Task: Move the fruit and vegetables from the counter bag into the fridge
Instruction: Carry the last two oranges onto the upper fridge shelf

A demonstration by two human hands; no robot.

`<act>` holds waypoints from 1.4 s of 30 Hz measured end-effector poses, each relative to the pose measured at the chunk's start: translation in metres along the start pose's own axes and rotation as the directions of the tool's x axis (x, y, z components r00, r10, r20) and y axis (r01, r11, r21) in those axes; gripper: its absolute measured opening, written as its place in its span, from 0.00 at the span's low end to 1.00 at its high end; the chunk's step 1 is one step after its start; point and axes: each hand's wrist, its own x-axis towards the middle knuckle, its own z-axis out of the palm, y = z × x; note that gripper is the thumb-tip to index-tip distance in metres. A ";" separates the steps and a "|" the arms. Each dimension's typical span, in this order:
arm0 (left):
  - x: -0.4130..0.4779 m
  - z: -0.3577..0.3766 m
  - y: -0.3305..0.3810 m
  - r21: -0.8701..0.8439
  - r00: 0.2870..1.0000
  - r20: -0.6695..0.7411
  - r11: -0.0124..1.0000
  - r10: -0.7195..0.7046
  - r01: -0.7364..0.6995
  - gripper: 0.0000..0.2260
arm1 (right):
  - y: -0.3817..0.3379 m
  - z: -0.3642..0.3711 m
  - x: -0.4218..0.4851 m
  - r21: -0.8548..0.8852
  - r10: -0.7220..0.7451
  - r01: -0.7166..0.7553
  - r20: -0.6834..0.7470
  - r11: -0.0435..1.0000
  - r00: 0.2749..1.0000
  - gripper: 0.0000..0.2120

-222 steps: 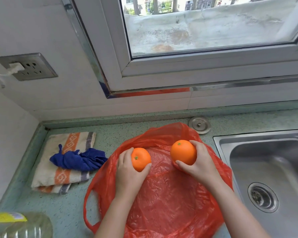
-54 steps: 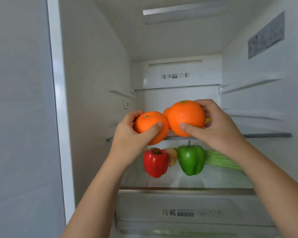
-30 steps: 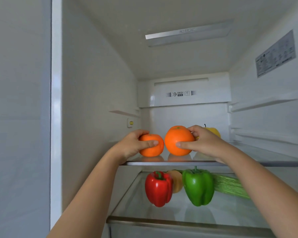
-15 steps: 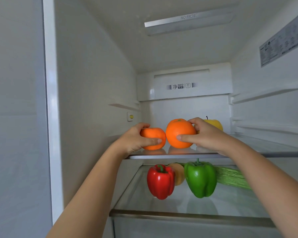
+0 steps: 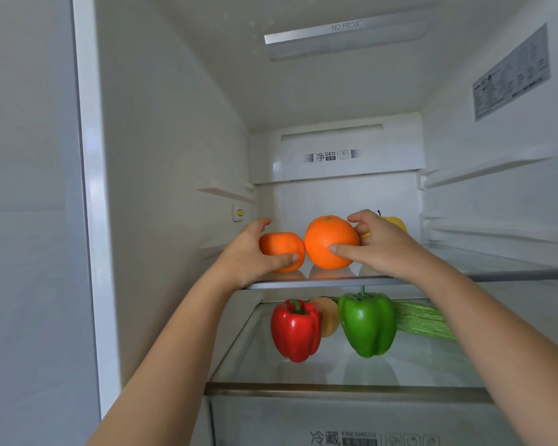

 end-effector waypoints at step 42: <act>-0.328 0.056 -0.004 0.371 0.965 -0.032 0.899 0.262 -0.232 0.19 | -0.074 0.084 -0.325 -0.647 -0.076 -0.019 -0.120 0.762 0.990 0.21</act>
